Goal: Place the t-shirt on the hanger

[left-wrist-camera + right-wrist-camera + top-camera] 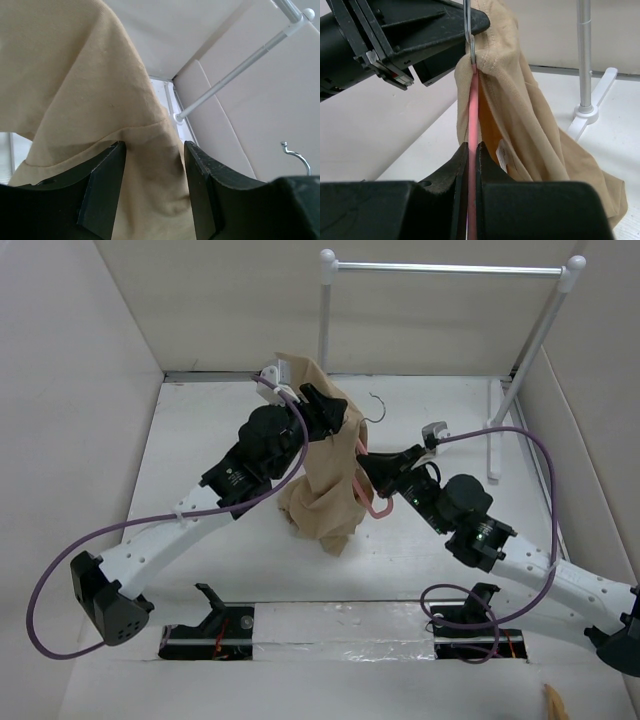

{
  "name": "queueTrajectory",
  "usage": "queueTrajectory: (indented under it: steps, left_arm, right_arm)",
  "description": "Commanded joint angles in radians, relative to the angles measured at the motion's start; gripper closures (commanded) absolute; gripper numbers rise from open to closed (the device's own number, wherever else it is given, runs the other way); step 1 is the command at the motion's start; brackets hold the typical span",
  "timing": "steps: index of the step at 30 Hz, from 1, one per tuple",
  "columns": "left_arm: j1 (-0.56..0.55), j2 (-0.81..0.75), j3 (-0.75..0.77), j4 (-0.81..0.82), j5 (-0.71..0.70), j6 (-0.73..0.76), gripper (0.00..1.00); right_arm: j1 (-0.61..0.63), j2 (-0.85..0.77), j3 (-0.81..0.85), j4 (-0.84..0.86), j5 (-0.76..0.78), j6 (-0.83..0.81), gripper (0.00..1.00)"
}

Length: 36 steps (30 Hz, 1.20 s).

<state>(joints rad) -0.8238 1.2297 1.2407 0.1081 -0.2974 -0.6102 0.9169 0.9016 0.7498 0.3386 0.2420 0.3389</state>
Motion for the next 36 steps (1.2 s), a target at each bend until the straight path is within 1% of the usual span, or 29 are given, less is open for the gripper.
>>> queueTrajectory:
  steps: [1,2,4,6,9,10,12,17,21,23,24,26,27,29,31,33,34,35,36]
  left_arm:
    - [-0.005,-0.036,0.023,0.007,-0.052,-0.014,0.53]
    - [-0.005,-0.039,0.022,0.005,-0.055,-0.014,0.53]
    - [-0.005,-0.044,-0.01,0.039,-0.049,-0.023,0.47]
    - [-0.005,-0.029,-0.004,0.048,-0.023,-0.026,0.43]
    - [-0.005,0.027,0.046,0.031,0.003,-0.028,0.43]
    - [-0.005,0.031,0.028,0.045,0.007,-0.034,0.45]
    - [-0.005,0.022,-0.007,0.119,0.012,-0.054,0.52]
    - [-0.005,0.037,-0.033,0.166,0.018,-0.069,0.55]
    - [-0.005,0.033,-0.078,0.211,0.026,-0.1,0.59]
    - [-0.005,0.014,-0.127,0.261,0.032,-0.108,0.63]
    - [-0.005,0.01,-0.136,0.272,0.04,-0.109,0.74]
    - [-0.005,-0.001,-0.133,0.259,0.037,-0.106,0.84]
    - [-0.005,-0.004,-0.132,0.252,0.034,-0.105,0.92]
    - [-0.005,-0.024,-0.147,0.261,0.032,-0.105,1.0]
    - [-0.005,-0.035,-0.161,0.271,0.04,-0.103,1.0]
    - [-0.005,-0.038,-0.146,0.245,0.034,-0.091,1.0]
    - [-0.005,-0.045,-0.141,0.236,0.032,-0.088,1.0]
    - [-0.005,-0.053,-0.148,0.239,0.029,-0.086,1.0]
    - [-0.005,-0.064,-0.158,0.248,0.033,-0.086,1.0]
  right_arm:
    - [0.014,-0.035,0.033,0.076,0.049,-0.028,1.0]
    - [0.014,-0.032,0.034,0.077,0.055,-0.034,1.0]
    - [0.014,-0.024,0.049,0.063,0.053,-0.047,1.0]
    - [0.014,-0.018,0.054,0.069,0.039,-0.051,1.0]
    - [0.014,0.014,0.068,0.079,0.014,-0.052,1.0]
    - [0.014,0.026,0.078,0.079,0.014,-0.058,1.0]
    - [0.043,0.039,0.085,0.083,0.036,-0.069,1.0]
    - [0.056,0.077,0.105,0.096,0.048,-0.081,1.0]
    - [0.066,0.114,0.109,0.118,0.063,-0.089,1.0]
    - [0.076,0.123,0.111,0.128,0.063,-0.089,1.0]
    - [0.076,0.129,0.112,0.126,0.065,-0.089,1.0]
    - [0.076,0.134,0.114,0.128,0.072,-0.089,1.0]
    - [0.076,0.138,0.114,0.135,0.074,-0.087,1.0]
    - [0.076,0.151,0.114,0.135,0.071,-0.087,1.0]
    - [0.076,0.152,0.112,0.129,0.068,-0.081,1.0]
    - [0.076,0.143,0.108,0.117,0.069,-0.077,1.0]
    - [0.076,0.138,0.108,0.108,0.072,-0.072,0.96]
    - [0.076,0.126,0.109,0.096,0.066,-0.069,0.9]
    - [0.076,0.117,0.114,0.058,0.053,-0.067,0.8]
